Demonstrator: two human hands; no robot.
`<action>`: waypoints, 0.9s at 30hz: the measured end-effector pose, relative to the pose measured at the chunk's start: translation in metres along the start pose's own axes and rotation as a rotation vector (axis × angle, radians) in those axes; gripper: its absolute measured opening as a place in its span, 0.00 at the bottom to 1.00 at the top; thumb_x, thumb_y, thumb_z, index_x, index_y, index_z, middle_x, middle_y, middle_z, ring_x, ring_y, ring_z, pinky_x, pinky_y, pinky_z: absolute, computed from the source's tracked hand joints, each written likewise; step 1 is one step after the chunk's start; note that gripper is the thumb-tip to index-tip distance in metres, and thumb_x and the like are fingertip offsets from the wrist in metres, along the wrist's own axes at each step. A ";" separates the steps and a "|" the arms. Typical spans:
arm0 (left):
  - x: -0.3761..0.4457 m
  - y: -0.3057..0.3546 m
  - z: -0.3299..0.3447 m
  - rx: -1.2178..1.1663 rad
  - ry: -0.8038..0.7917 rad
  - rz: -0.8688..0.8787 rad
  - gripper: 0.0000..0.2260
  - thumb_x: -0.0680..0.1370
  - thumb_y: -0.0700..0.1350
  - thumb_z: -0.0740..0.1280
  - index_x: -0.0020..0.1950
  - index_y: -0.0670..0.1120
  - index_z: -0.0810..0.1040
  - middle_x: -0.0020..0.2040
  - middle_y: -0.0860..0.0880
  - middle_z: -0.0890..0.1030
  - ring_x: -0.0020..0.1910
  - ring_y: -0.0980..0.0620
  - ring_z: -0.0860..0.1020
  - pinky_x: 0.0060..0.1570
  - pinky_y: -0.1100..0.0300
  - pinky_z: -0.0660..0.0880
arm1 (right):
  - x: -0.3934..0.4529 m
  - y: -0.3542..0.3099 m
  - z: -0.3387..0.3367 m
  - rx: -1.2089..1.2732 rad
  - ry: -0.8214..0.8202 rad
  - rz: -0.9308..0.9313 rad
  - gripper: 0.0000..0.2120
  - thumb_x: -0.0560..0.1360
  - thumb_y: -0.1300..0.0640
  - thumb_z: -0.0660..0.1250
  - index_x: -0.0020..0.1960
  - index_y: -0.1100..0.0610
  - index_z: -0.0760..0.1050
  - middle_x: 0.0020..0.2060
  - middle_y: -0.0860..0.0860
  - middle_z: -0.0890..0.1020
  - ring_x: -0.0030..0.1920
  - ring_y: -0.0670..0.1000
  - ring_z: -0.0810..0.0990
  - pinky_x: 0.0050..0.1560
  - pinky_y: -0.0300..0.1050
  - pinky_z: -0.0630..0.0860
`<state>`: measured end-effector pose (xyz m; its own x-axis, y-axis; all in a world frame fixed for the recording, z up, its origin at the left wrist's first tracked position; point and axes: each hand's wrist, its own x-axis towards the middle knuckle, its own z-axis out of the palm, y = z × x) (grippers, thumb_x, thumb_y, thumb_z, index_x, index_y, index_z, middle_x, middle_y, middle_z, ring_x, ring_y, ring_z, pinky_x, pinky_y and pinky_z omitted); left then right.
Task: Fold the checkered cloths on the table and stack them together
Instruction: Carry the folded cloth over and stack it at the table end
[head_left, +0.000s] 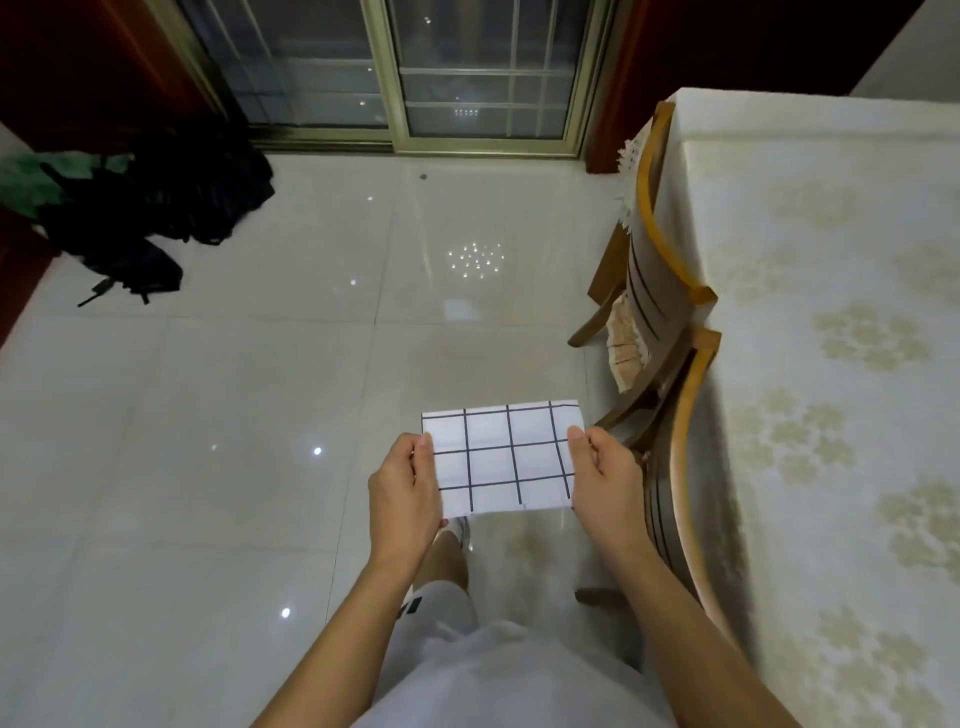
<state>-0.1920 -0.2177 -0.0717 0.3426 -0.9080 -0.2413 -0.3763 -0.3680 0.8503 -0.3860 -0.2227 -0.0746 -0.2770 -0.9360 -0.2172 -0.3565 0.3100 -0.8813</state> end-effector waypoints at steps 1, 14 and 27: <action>0.021 0.006 0.003 -0.001 -0.017 0.006 0.15 0.85 0.49 0.57 0.43 0.46 0.75 0.35 0.37 0.77 0.35 0.36 0.78 0.23 0.48 0.78 | 0.018 -0.006 0.006 -0.001 0.010 0.005 0.19 0.83 0.52 0.59 0.35 0.55 0.67 0.28 0.52 0.70 0.30 0.45 0.68 0.32 0.36 0.66; 0.285 0.104 0.002 -0.012 -0.138 0.032 0.15 0.85 0.50 0.57 0.41 0.46 0.72 0.27 0.49 0.68 0.23 0.58 0.67 0.24 0.55 0.79 | 0.234 -0.121 0.087 -0.008 0.128 -0.039 0.20 0.83 0.55 0.60 0.33 0.53 0.62 0.26 0.45 0.64 0.28 0.43 0.63 0.29 0.37 0.62; 0.452 0.169 0.058 -0.022 -0.170 0.021 0.15 0.84 0.49 0.58 0.39 0.47 0.72 0.26 0.52 0.67 0.24 0.58 0.67 0.23 0.58 0.77 | 0.408 -0.160 0.107 0.005 0.111 0.014 0.20 0.83 0.53 0.60 0.34 0.57 0.65 0.26 0.48 0.67 0.27 0.44 0.64 0.28 0.36 0.61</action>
<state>-0.1503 -0.7022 -0.0641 0.1841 -0.9368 -0.2975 -0.3620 -0.3461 0.8656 -0.3462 -0.6723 -0.0675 -0.3792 -0.9072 -0.1819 -0.3472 0.3217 -0.8809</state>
